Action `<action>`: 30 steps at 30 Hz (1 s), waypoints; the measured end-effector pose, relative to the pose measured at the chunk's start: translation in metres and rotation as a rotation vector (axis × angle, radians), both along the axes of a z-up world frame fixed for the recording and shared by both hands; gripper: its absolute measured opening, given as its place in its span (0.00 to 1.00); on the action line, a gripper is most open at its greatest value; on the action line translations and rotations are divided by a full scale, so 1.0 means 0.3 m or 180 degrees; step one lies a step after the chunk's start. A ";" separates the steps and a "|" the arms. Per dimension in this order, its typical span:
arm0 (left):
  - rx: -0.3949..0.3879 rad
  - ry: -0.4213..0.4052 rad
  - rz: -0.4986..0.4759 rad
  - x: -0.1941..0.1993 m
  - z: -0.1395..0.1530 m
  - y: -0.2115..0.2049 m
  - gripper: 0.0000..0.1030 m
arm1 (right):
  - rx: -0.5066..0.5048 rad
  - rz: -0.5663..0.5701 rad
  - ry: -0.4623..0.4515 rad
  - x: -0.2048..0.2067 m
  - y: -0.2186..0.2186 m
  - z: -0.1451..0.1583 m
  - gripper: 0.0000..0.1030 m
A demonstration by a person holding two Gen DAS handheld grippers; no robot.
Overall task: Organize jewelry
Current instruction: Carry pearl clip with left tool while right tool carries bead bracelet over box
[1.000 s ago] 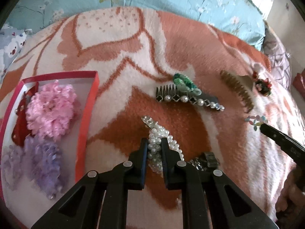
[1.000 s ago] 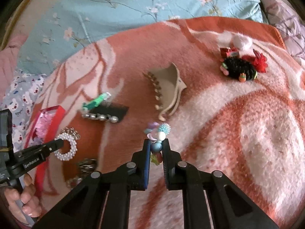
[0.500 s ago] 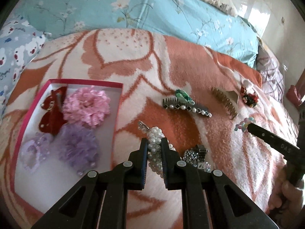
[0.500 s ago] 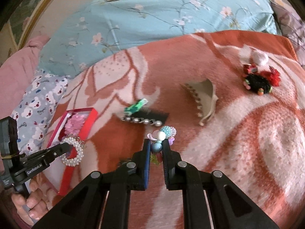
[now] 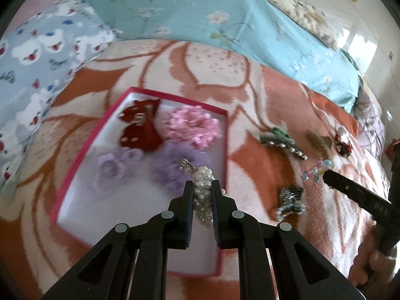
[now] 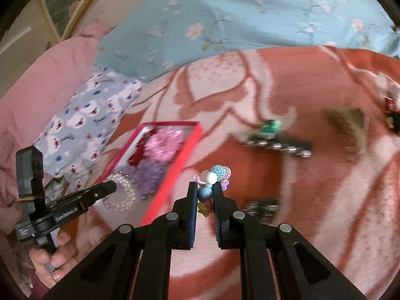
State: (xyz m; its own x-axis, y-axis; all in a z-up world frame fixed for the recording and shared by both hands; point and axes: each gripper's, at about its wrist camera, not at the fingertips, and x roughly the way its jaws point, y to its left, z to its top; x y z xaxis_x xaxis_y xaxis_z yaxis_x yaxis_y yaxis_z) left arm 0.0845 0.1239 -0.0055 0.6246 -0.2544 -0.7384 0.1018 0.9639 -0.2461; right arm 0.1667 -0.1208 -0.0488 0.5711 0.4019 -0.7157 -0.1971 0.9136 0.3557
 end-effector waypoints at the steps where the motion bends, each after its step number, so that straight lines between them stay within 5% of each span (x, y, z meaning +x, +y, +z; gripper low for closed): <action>1: -0.0003 0.0002 0.0046 -0.013 0.001 0.024 0.11 | -0.0003 0.0053 0.0001 0.002 0.029 -0.001 0.11; 21: -0.0068 0.0094 0.0508 -0.035 -0.039 0.274 0.11 | 0.0089 0.0856 0.0126 0.038 0.479 -0.103 0.11; 30: -0.0051 0.0255 0.0555 0.030 -0.132 0.293 0.11 | 0.0019 0.0904 0.0384 0.078 0.532 -0.220 0.11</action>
